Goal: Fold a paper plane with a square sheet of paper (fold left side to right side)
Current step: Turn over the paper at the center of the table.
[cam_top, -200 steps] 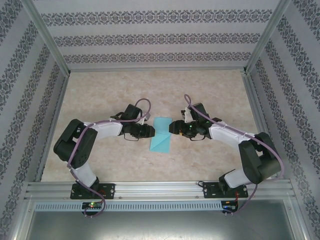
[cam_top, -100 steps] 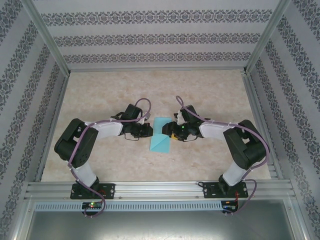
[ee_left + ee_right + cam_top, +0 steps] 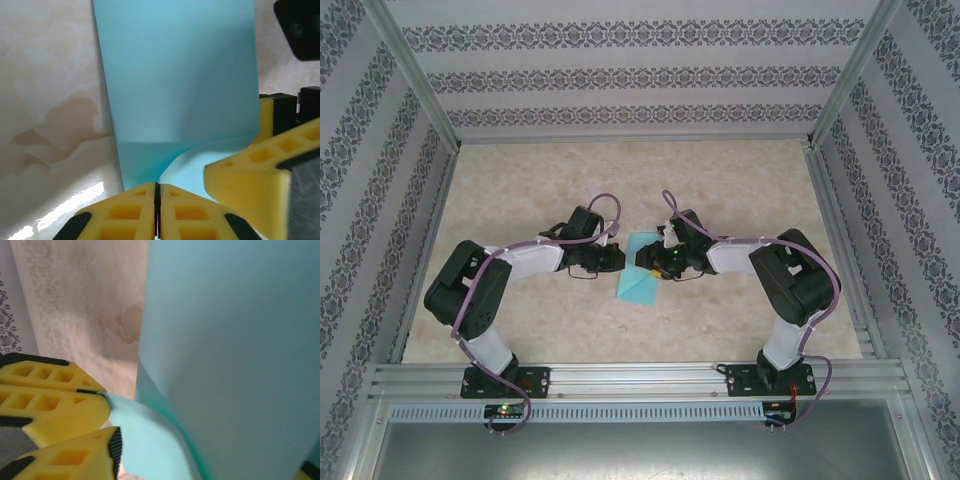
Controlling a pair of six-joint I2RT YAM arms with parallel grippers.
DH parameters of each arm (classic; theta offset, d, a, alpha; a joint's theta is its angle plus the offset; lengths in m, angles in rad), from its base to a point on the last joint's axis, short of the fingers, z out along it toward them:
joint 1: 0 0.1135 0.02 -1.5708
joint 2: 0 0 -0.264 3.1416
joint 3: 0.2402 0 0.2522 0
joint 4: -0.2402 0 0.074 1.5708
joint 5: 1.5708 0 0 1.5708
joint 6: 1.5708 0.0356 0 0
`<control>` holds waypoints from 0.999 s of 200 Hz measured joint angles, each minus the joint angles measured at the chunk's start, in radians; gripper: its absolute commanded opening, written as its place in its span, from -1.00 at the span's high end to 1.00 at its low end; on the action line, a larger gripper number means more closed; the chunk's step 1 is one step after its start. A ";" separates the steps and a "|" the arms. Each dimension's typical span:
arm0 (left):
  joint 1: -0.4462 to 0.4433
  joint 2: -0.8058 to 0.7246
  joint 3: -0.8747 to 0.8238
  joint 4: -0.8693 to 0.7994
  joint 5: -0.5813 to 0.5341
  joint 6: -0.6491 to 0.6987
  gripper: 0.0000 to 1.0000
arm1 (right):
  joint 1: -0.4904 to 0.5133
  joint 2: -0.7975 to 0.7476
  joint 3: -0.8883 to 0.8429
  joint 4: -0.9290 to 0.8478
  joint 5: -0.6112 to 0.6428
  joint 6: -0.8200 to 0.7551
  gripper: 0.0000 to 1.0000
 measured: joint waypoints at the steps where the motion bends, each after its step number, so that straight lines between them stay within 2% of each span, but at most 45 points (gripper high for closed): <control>1: 0.000 -0.001 0.000 0.000 -0.001 0.000 0.57 | 0.000 0.000 0.000 0.001 -0.001 0.000 0.28; 21: 0.002 -0.021 -0.002 0.000 -0.011 0.002 0.28 | 0.000 0.000 0.001 0.018 -0.012 0.013 0.71; 39: 0.016 -0.055 -0.017 -0.001 -0.018 -0.007 -0.11 | -0.001 -0.004 0.002 0.028 -0.015 0.024 0.99; 58: 0.051 -0.126 -0.048 -0.002 -0.029 -0.015 -0.47 | -0.012 -0.032 0.000 0.030 -0.021 0.016 1.00; 76: 0.092 -0.229 -0.079 -0.007 -0.043 -0.025 -0.99 | -0.043 -0.100 0.000 0.031 -0.036 0.007 1.00; 101: 0.158 -0.407 -0.147 0.039 -0.037 -0.096 -1.00 | -0.106 -0.232 0.002 0.056 -0.084 -0.022 1.00; 128: 0.227 -0.561 -0.203 0.177 0.033 -0.225 -1.00 | -0.161 -0.337 0.045 0.094 -0.161 -0.042 1.00; 171: 0.226 -0.545 -0.123 0.400 0.224 -0.388 -0.83 | -0.164 -0.366 0.183 0.217 -0.276 0.010 1.00; 200: 0.193 -0.506 -0.044 0.494 0.290 -0.441 -0.69 | -0.126 -0.366 0.264 0.282 -0.315 0.052 1.00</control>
